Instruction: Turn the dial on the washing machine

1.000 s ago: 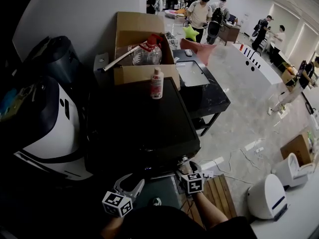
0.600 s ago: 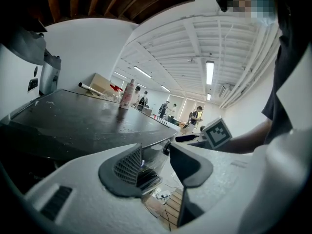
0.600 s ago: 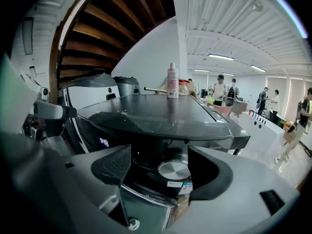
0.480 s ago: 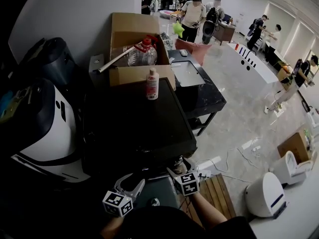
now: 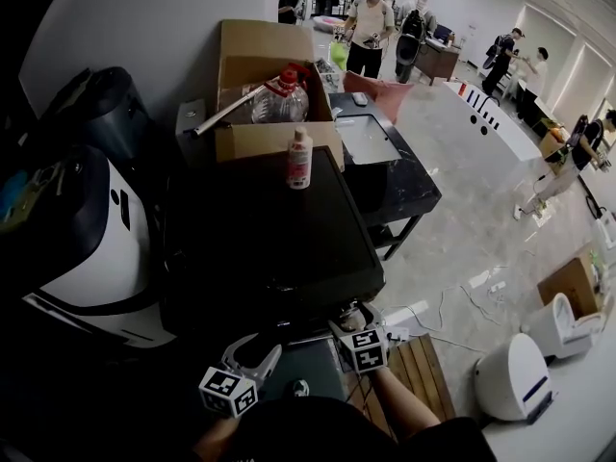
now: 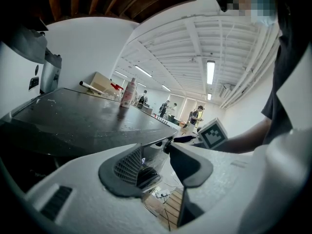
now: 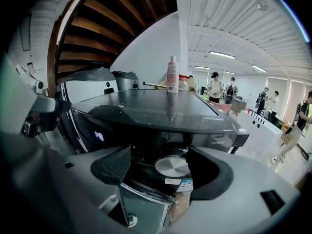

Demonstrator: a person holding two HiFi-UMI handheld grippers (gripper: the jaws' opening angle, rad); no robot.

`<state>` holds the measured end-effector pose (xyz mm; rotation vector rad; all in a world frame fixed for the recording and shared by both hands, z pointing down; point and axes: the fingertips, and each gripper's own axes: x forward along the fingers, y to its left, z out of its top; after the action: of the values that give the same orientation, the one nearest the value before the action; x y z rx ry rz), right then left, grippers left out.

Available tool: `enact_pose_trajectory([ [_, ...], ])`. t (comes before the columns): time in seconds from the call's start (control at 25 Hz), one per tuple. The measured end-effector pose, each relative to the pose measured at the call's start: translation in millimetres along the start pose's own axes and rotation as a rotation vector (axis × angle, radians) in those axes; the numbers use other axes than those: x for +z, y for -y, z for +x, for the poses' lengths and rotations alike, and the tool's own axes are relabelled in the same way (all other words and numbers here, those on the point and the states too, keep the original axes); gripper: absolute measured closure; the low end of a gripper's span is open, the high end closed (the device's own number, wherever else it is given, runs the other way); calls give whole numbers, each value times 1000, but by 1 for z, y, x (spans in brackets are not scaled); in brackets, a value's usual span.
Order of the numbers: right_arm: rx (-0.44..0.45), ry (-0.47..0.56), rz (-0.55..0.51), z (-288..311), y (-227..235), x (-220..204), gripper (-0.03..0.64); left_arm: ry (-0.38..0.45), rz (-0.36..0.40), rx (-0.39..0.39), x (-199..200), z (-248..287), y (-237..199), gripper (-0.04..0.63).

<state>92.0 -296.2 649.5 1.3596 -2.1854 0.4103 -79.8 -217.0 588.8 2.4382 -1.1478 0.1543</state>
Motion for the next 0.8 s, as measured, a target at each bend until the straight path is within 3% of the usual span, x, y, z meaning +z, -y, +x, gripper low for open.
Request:
enact_pose_trajectory([
  [0.8,0,-78,136,15,15,-23,225,-5,-11,5,-2,-1,-4,411],
])
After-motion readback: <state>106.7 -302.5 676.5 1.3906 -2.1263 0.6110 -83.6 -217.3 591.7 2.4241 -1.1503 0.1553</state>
